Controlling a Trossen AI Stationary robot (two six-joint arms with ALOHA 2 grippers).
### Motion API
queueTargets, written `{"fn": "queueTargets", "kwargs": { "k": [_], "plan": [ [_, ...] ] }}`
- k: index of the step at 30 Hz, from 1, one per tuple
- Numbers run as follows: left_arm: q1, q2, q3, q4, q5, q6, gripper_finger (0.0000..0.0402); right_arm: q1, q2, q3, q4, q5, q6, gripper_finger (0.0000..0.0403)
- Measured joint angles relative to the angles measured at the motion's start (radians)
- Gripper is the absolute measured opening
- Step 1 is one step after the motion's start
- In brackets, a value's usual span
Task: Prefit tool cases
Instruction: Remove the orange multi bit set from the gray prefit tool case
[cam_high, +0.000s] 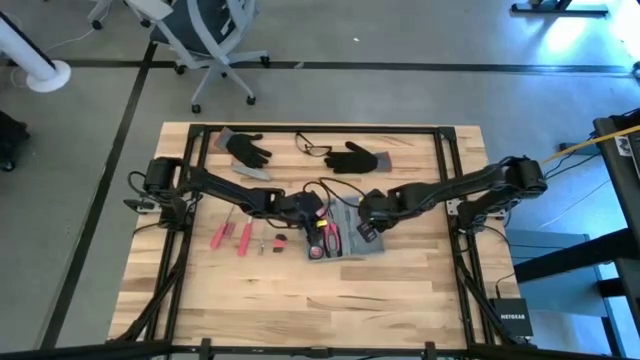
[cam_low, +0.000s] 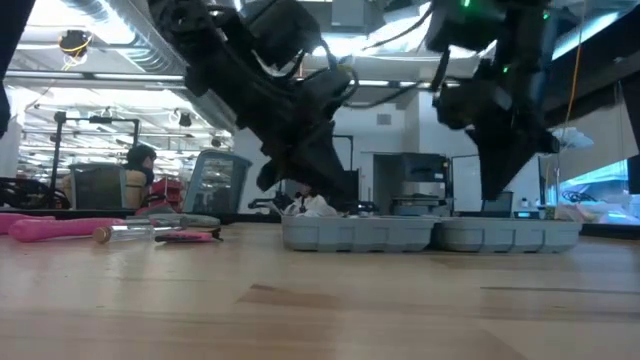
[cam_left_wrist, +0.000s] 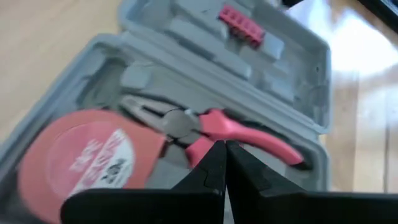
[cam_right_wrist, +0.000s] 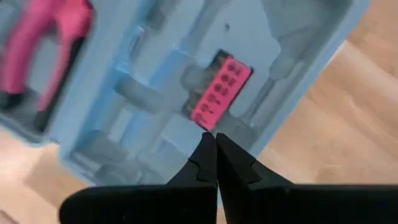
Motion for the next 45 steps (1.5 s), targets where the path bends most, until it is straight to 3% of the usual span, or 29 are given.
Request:
{"fn": "queueTargets", "kwargs": {
  "k": [12, 23, 36, 41, 45],
  "plan": [
    [-0.002, 0.037, 0.003, -0.046, -0.014, 0.006, 0.0000, 0.003, 0.127, 0.000, 0.021, 0.058, 0.024, 0.0000],
    [-0.039, 0.120, 0.006, -0.023, 0.006, -0.041, 0.0000, 0.003, 0.138, -0.003, 0.089, 0.064, 0.076, 0.0000],
    [-0.016, 0.139, 0.007, -0.010, 0.028, -0.022, 0.0000, 0.003, 0.012, 0.002, 0.196, 0.012, 0.073, 0.0000],
    [-0.011, 0.139, 0.006, -0.009, 0.037, -0.027, 0.0000, 0.003, -0.041, 0.002, 0.076, 0.046, 0.048, 0.0000],
    [-0.014, 0.139, 0.004, -0.005, 0.038, -0.045, 0.0000, 0.003, -0.044, 0.001, 0.059, 0.045, -0.076, 0.0002]
  ]
}}
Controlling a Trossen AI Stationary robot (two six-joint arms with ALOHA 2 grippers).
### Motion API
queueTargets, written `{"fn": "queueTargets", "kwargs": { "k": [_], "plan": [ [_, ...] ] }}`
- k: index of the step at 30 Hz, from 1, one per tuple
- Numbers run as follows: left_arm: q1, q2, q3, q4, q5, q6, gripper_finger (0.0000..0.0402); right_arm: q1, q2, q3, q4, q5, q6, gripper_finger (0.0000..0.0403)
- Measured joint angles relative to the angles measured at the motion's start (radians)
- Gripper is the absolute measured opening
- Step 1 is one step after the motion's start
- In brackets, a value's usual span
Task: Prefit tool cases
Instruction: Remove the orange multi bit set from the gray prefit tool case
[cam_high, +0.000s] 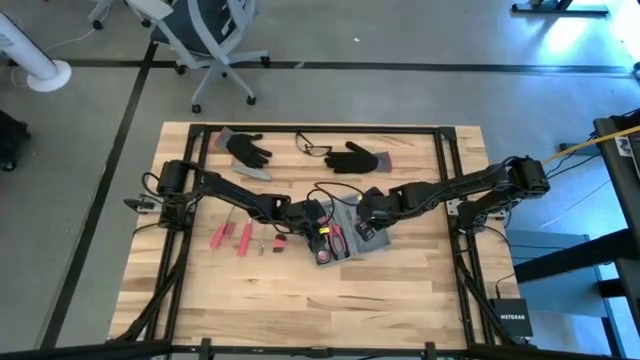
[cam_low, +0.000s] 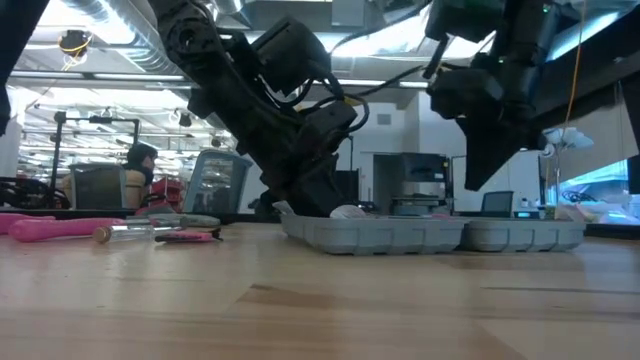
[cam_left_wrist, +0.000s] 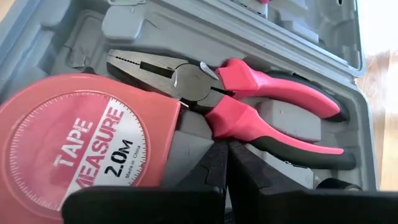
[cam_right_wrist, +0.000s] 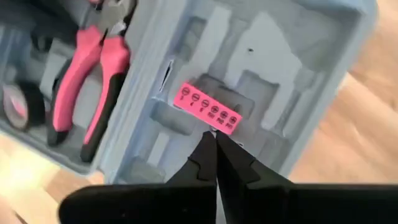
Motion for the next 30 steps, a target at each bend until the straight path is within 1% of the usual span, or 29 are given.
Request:
{"fn": "queueTargets", "kwargs": {
  "k": [3, 5, 7, 9, 11, 14, 16, 19, 23, 30],
  "plan": [
    [-0.004, 0.000, -0.001, 0.003, -0.001, -0.004, 0.0000, 0.000, 0.002, 0.000, 0.075, -0.051, -0.193, 0.0011],
    [-0.005, 0.000, -0.001, 0.003, 0.001, -0.013, 0.0000, 0.000, 0.004, 0.000, 0.098, -0.068, -0.326, 0.0027],
    [-0.005, 0.000, -0.001, 0.003, 0.003, -0.022, 0.0000, 0.000, 0.004, 0.000, 0.097, -0.072, -0.435, 0.0052],
    [-0.005, 0.000, -0.001, 0.004, 0.003, -0.031, 0.0000, 0.000, 0.004, 0.000, 0.088, -0.046, -0.517, 0.0084],
    [-0.005, 0.000, -0.001, 0.004, 0.004, -0.048, 0.0000, -0.001, 0.004, 0.000, 0.088, -0.008, -0.559, 0.0119],
    [-0.008, 0.000, -0.001, 0.004, 0.003, -0.079, 0.0000, -0.001, 0.004, 0.000, 0.096, 0.052, -0.569, 0.0170],
    [-0.013, 0.000, -0.001, 0.005, 0.003, -0.080, 0.0000, -0.001, 0.004, 0.000, 0.099, 0.049, -0.592, 0.0198],
    [-0.018, 0.000, -0.001, 0.006, 0.002, -0.080, 0.0000, -0.001, 0.004, 0.000, 0.089, 0.009, -0.624, 0.0228],
    [-0.019, 0.000, -0.001, 0.006, 0.003, -0.076, 0.0000, -0.001, 0.004, 0.000, 0.084, -0.011, -0.644, 0.0244],
    [-0.019, 0.000, -0.001, 0.008, 0.005, 0.008, 0.0000, -0.001, 0.004, 0.000, 0.082, -0.016, -0.729, 0.0241]
  ]
}}
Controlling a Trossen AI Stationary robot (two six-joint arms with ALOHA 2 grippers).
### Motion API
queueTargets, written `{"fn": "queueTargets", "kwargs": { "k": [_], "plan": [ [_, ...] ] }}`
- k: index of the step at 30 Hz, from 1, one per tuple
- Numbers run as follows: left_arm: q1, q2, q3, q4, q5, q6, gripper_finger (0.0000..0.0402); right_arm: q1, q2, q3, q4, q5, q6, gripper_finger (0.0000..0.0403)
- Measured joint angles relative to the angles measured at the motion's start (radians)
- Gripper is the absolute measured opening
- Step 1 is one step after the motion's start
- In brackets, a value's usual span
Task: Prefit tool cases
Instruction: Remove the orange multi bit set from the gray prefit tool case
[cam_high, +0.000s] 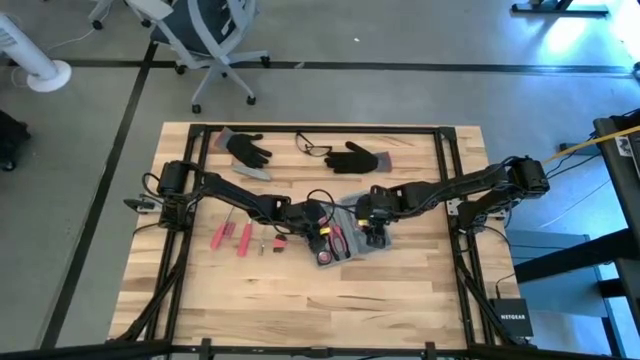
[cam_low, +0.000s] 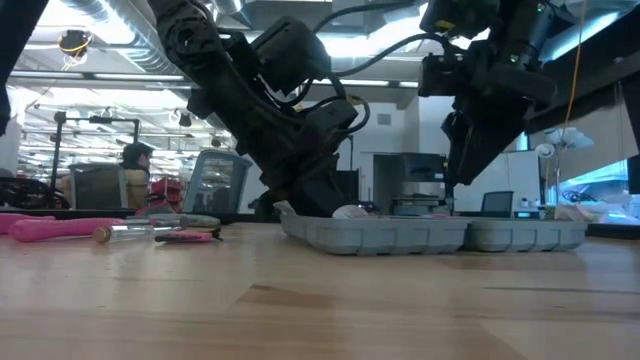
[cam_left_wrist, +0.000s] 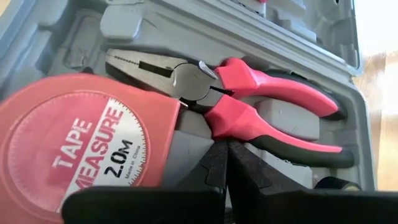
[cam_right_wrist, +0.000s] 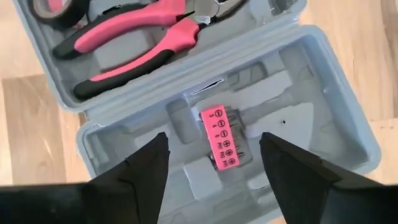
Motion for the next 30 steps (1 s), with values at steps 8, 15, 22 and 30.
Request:
{"fn": "queueTargets", "kwargs": {
  "k": [8, 15, 22, 30],
  "plan": [
    [0.000, 0.000, 0.000, 0.003, 0.023, 0.020, 0.0000, 0.000, 0.000, 0.000, -0.069, 0.001, -0.077, 0.0241],
    [0.000, 0.001, -0.001, 0.017, 0.025, -0.035, 0.0000, 0.000, 0.015, -0.001, -0.031, 0.017, -0.226, 0.0241],
    [-0.001, 0.002, -0.001, 0.026, 0.025, -0.045, 0.0000, 0.001, 0.093, -0.002, 0.059, -0.046, -0.254, 0.0241],
    [-0.001, 0.002, 0.000, 0.029, 0.024, -0.060, 0.0000, 0.000, 0.176, -0.001, 0.087, -0.008, -0.325, 0.0241]
  ]
}}
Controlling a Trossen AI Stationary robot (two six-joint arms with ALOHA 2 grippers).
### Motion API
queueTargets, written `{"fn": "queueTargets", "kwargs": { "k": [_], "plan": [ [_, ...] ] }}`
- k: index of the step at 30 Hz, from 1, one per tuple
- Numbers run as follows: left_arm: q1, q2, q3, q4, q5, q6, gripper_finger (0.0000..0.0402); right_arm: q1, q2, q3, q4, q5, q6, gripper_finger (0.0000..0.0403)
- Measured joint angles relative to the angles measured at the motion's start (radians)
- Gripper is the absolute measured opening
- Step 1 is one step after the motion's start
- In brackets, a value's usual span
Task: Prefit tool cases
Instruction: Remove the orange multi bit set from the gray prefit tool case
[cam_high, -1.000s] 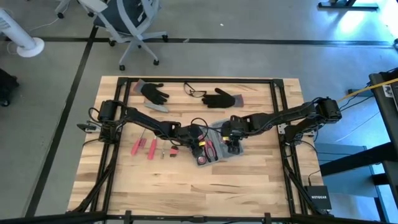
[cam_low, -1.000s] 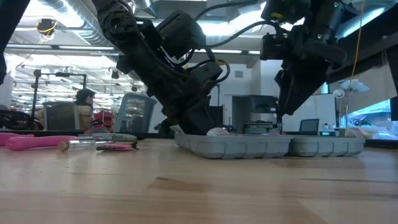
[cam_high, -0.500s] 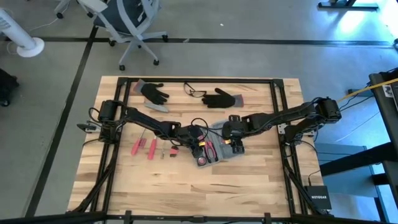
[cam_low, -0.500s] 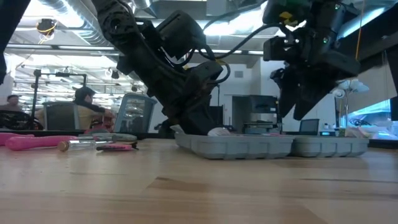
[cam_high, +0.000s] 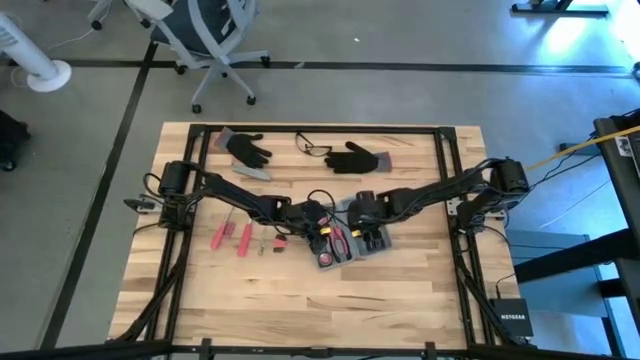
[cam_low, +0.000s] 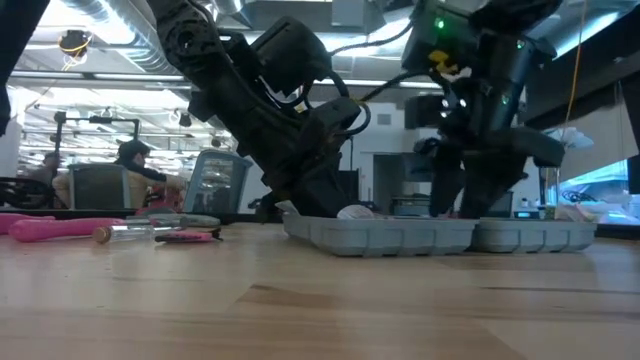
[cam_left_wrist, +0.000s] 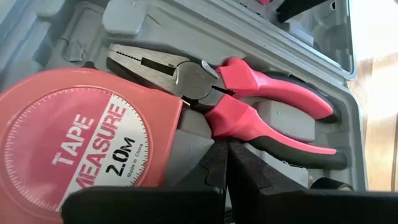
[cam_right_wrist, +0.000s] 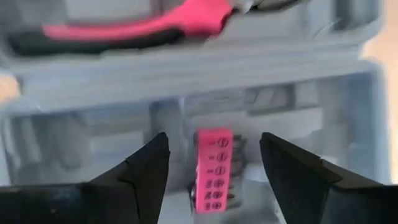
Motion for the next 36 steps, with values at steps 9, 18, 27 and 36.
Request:
{"fn": "queueTargets", "kwargs": {
  "k": [9, 18, 27, 36],
  "plan": [
    [0.000, 0.000, 0.000, 0.001, 0.000, -0.002, 0.0000, 0.000, 0.015, 0.001, -0.007, -0.009, -0.044, 0.0231],
    [0.002, 0.000, 0.000, 0.001, -0.001, -0.002, 0.0000, 0.000, 0.015, 0.001, -0.021, -0.019, -0.110, 0.0071],
    [0.003, 0.002, -0.003, 0.085, -0.005, -0.015, 0.0000, 0.000, 0.013, 0.001, -0.042, 0.001, -0.108, 0.0067],
    [-0.007, 0.008, -0.002, 0.119, -0.114, -0.095, 0.0000, -0.001, 0.012, 0.048, -0.123, 0.047, -0.108, 0.0067]
  ]
}}
